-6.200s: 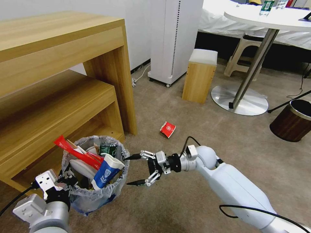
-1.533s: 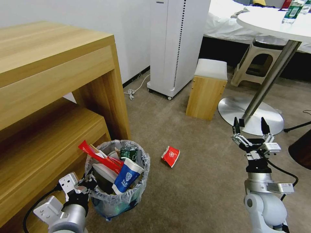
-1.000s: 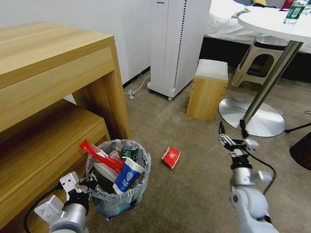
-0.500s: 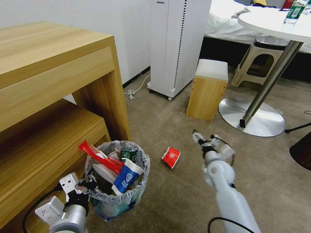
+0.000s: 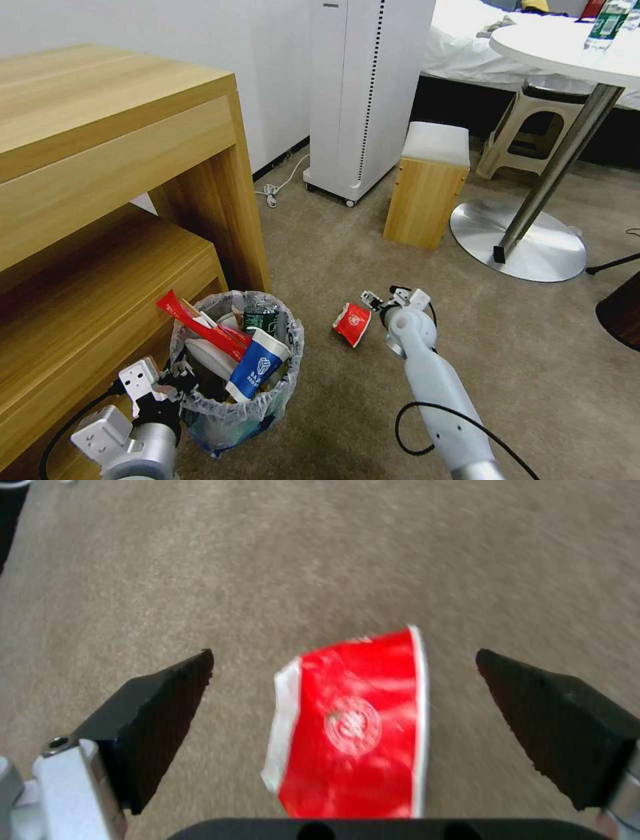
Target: Pick up the trash bin and place the garbage on the floor into it.
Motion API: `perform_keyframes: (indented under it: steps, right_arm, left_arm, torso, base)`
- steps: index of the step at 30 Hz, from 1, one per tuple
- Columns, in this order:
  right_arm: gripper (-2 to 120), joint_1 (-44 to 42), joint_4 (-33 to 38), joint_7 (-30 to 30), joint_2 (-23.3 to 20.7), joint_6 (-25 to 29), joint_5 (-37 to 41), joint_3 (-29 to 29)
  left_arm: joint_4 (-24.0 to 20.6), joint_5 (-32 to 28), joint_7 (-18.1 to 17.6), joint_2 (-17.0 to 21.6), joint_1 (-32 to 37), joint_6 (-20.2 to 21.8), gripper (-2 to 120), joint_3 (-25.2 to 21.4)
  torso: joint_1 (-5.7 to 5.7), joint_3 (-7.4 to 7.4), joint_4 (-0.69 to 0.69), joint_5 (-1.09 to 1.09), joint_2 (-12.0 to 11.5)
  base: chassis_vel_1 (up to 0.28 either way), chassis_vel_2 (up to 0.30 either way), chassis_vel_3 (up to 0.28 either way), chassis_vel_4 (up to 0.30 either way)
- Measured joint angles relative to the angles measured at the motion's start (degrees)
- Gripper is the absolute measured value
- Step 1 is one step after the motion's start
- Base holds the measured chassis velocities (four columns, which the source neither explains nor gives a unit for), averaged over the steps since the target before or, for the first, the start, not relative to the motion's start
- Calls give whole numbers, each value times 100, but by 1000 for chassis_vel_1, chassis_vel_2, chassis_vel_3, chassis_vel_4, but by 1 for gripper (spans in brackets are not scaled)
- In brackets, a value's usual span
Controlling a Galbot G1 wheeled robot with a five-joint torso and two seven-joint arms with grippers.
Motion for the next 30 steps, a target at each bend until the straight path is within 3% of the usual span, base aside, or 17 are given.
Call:
perform_keyframes:
  steps: [6,15,30]
  right_arm:
    - [100,444,-649,-226,204,-124,-216,-273]
    - [100,635,-1088,-278,623,-356,-519,-287]
    - [100,669,-1486,-433,635,-549,-1004,5]
  left_arm:
    - [0,22,3,-2,-21,-8,3,-20]
    - [0,-17,1,54,-4,-28,3,-100]
    - [0,108,-3,-11,85,-61,3,23]
  torso:
    - [0,0,0,-1,0]
    - [0,-1,1,0,0]
    - [0,-1,0,0,0]
  base:
    - [0,0,0,0]
    - [0,0,0,0]
    - [0,0,0,0]
